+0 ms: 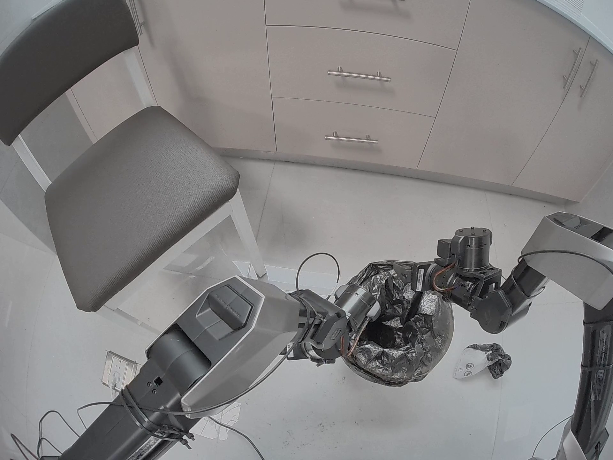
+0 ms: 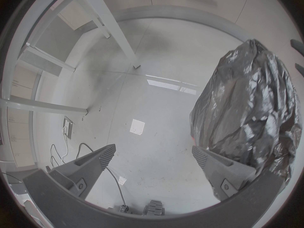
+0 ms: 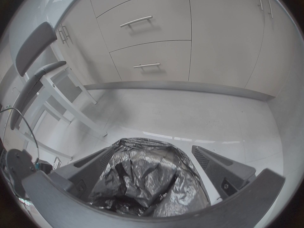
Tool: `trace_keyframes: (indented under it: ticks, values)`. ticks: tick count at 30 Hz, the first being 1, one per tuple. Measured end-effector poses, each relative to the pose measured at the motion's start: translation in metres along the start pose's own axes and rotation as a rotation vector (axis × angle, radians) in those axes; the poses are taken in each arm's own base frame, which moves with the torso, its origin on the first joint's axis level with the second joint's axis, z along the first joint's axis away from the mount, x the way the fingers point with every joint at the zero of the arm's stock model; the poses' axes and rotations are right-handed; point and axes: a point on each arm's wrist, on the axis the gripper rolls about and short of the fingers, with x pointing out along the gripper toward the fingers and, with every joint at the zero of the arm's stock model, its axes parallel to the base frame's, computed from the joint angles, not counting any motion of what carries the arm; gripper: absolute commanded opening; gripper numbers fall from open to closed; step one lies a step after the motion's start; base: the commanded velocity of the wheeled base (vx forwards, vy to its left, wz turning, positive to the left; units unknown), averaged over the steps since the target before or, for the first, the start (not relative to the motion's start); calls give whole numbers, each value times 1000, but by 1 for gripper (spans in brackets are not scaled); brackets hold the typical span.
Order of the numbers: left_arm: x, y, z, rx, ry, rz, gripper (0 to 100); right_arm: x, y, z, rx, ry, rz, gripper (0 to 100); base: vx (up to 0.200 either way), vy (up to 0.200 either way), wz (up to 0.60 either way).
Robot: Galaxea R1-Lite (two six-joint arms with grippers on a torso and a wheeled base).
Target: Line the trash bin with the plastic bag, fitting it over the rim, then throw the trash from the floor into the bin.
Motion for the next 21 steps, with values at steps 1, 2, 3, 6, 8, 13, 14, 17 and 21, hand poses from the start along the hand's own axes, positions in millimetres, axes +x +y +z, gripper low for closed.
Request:
trace_keyframes:
  ticks: [1,2,3,6,8,13,14,17,21]
  values:
    - [2,0,-2,4,4,4,100,-4,0,-2,0,6,0,100,0,0,0]
    - [4,0,-4,5,7,7,100,-7,-1,-3,0,9,0,100,0,0,0]
    - [5,0,-5,6,11,11,100,-11,-1,-5,0,13,0,100,0,0,0]
    - [6,0,-10,6,25,23,100,-20,-2,-9,0,16,2,100,0,0,0]
    - [5,1,-11,3,38,37,100,-27,-2,-14,5,22,9,100,0,0,0]
    - [-14,8,-10,-47,94,96,100,-44,6,-28,51,41,47,100,0,0,0]
    - [-19,10,-9,-61,106,104,100,-46,7,-30,60,45,53,100,0,0,0]
    - [-38,17,-3,-117,160,116,100,-48,12,-37,77,63,66,100,0,0,0]
    - [-63,25,7,-200,267,81,100,-46,16,-46,93,86,73,100,0,0,0]
